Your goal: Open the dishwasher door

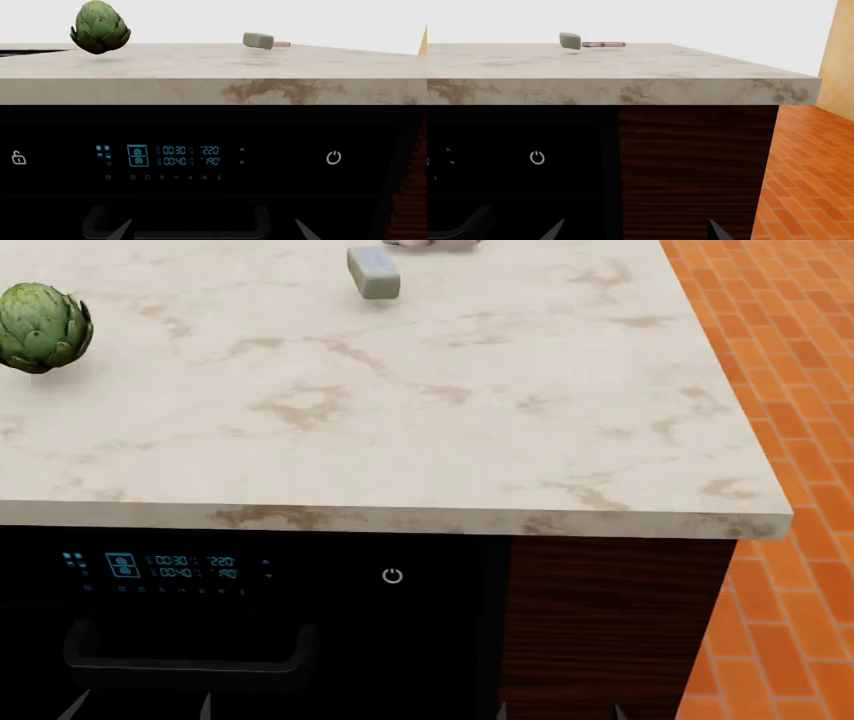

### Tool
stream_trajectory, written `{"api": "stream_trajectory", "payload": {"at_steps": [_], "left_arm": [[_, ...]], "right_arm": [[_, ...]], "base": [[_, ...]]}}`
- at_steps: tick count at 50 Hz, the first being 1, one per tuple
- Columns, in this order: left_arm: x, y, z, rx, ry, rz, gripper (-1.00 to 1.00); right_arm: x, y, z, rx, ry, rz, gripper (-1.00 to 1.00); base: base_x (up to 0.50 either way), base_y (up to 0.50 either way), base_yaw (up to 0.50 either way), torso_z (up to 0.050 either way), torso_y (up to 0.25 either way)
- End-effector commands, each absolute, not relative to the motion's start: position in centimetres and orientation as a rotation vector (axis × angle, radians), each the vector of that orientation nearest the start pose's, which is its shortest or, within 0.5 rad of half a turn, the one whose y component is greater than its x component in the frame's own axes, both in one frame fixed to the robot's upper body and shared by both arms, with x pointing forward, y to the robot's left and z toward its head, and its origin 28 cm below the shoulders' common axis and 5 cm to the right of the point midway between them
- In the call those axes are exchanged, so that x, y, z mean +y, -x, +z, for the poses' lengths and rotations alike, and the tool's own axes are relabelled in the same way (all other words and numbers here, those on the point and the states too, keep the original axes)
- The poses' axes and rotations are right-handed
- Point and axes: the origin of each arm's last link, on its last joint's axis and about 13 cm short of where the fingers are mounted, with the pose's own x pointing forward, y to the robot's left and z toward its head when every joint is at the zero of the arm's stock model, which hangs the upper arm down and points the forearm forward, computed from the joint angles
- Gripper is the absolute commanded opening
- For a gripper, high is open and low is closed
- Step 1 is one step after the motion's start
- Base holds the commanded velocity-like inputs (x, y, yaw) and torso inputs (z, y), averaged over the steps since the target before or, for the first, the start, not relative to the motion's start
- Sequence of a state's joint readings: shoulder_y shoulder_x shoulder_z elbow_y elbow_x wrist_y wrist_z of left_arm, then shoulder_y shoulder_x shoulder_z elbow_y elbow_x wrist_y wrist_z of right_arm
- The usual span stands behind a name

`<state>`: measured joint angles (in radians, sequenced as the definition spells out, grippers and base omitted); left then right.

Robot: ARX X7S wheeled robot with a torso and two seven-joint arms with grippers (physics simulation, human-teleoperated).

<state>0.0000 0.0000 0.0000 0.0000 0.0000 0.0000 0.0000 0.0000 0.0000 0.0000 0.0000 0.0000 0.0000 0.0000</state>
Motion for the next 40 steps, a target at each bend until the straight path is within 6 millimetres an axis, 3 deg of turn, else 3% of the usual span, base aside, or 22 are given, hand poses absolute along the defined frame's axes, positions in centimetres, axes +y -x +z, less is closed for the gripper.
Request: {"api": "stream_trajectory", "payload": {"at_steps": [1, 16, 40], "left_arm": [[20.53, -21.02, 1.36, 0.0, 0.0, 0.0, 1.0], [20.29, -20.81, 1.49, 0.011, 0.002, 0.001, 1.0], [20.31, -20.69, 1.23, -0.012, 0.039, -0.023, 1.0]], "right_arm": [[-9.62, -21.06, 1.31, 0.0, 0.0, 0.0, 1.0], [-9.58, -20.58, 1.17, 0.001, -0.015, 0.014, 1.0], [-9.4, -20.3, 1.42, -0.014, 0.007, 0.026, 1.0]], "base": [[0.0, 0.0, 0.0, 0.0, 0.0], [0.0, 0.0, 0.0, -0.002, 0.0], [0.0, 0.0, 0.0, -0.05, 0.0]]}}
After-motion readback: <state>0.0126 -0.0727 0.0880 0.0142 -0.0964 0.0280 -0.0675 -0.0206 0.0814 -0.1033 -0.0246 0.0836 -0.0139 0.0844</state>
